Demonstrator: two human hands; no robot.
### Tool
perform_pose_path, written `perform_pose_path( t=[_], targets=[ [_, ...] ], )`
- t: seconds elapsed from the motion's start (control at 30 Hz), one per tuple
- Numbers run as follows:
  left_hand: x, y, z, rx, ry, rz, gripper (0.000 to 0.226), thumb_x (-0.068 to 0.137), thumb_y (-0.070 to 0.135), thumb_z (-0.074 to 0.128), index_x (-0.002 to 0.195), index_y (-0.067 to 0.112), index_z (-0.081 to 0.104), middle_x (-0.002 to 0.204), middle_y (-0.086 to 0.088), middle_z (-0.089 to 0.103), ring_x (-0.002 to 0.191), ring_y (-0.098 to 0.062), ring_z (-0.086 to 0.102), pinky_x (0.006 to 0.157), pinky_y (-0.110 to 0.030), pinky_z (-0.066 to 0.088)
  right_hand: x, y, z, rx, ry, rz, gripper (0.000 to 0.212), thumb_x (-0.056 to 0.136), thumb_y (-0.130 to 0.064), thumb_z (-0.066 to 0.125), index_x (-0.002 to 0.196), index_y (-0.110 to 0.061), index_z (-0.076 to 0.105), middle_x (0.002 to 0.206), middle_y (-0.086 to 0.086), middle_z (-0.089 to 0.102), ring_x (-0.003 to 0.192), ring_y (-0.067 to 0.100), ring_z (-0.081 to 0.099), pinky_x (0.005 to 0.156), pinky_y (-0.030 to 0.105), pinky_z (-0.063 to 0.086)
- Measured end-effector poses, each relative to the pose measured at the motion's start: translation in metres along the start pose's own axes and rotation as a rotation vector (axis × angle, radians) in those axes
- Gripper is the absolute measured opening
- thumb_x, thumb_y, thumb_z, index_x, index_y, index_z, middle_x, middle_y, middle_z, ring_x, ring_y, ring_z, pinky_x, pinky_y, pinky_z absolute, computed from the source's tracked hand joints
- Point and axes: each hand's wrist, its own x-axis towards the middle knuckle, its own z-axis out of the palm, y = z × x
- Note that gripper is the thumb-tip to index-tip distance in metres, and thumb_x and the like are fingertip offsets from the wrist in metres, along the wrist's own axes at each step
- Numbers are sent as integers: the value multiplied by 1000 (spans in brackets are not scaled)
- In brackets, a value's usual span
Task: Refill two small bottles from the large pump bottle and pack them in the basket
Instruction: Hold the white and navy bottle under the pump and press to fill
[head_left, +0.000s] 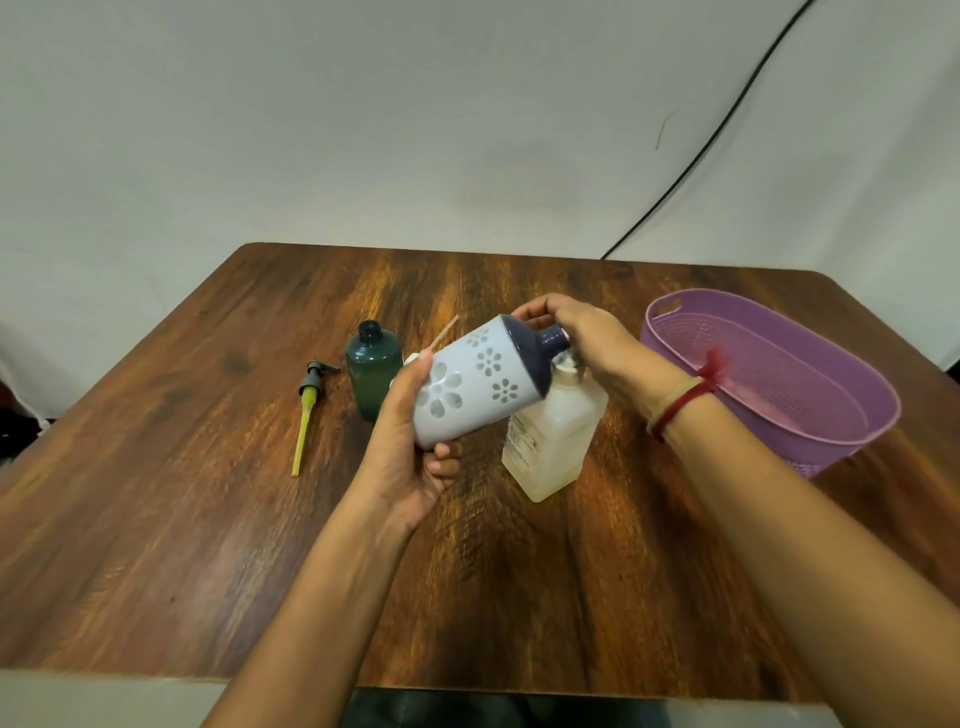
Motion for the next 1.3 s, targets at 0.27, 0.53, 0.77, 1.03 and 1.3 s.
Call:
perform_pose_path(
  t=[0.27, 0.53, 0.77, 1.03, 1.3],
  targets=[
    [1, 1, 1, -7, 2, 2, 38, 82, 54, 58, 92, 18, 61, 71, -2, 57, 33, -3, 36, 30, -9, 29, -3, 6, 2, 18, 28, -40, 29, 97, -12, 33, 96, -11, 62, 104, 5, 58, 85, 11, 53, 65, 18, 42],
    [2, 1, 4, -33, -10, 6, 38, 78, 54, 60, 91, 18, 62, 71, -3, 60, 32, -3, 37, 29, -9, 29, -1, -1, -4, -37, 16, -19, 33, 98, -11, 30, 103, -8, 62, 112, 9, 58, 92, 13, 52, 65, 17, 42],
    [0, -1, 2, -42, 14, -11, 38, 81, 53, 59, 89, 17, 62, 68, -4, 61, 31, -3, 38, 30, -9, 30, 3, 10, 2, -27, 25, -12, 30, 98, -12, 30, 100, -16, 59, 114, 6, 54, 88, 8, 49, 66, 19, 39],
    [-1, 5, 5, -24, -29, 12, 37, 84, 52, 57, 90, 16, 62, 68, -3, 60, 31, -3, 38, 29, -9, 30, 2, 2, -5, -62, 8, -19, 29, 98, -11, 31, 100, -12, 60, 109, 6, 56, 94, 15, 51, 67, 20, 41],
    [-2, 0, -2, -22, -2, -15, 41, 80, 55, 60, 92, 16, 63, 73, -4, 61, 32, -3, 39, 30, -10, 32, 10, 7, 0, -54, 46, -4, 32, 95, -8, 33, 85, -23, 60, 120, 12, 55, 100, 19, 52, 67, 22, 40]
  ],
)
